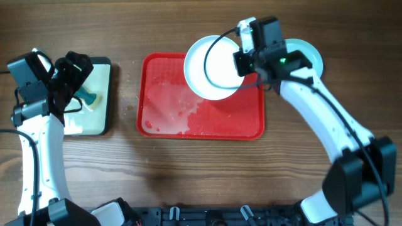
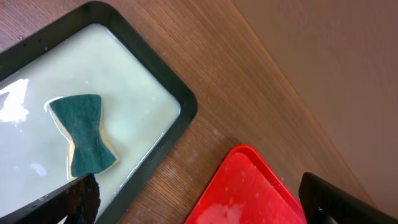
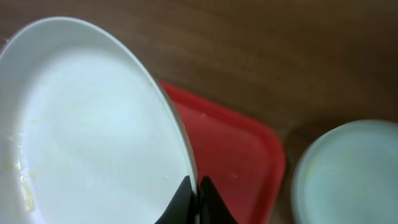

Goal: Clean dirty plates on tray and stack at the side
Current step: 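Lift the white plate with the right gripper and stack it on the blue plates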

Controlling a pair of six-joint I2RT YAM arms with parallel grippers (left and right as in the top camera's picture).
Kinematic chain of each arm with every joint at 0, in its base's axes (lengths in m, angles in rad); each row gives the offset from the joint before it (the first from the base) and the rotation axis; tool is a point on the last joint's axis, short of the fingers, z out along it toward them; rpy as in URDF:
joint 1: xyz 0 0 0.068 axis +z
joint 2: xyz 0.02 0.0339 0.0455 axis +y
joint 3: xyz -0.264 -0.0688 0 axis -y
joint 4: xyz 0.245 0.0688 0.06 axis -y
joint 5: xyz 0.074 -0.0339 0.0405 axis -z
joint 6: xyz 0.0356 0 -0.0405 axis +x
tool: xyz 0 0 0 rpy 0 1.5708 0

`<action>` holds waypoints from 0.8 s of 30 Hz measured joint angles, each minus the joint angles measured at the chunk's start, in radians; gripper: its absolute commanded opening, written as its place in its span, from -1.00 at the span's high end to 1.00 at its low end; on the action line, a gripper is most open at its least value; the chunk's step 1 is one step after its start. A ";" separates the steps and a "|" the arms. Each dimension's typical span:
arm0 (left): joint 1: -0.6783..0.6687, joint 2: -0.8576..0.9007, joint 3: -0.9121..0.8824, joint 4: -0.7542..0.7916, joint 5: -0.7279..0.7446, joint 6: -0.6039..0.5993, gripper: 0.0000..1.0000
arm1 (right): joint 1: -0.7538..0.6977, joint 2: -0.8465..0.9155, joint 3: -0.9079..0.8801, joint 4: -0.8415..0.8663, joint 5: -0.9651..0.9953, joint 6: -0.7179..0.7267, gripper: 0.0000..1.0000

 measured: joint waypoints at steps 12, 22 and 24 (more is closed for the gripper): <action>0.000 0.000 0.000 0.000 0.000 0.000 -1.00 | 0.546 -0.126 0.018 0.414 0.871 -1.051 0.91; 0.000 0.000 0.000 0.000 0.001 0.000 -1.00 | 0.481 -0.126 0.016 0.346 0.791 -0.861 0.91; 0.000 0.000 0.000 0.000 0.001 0.000 -1.00 | 0.338 -0.119 0.011 0.189 0.573 -0.582 0.92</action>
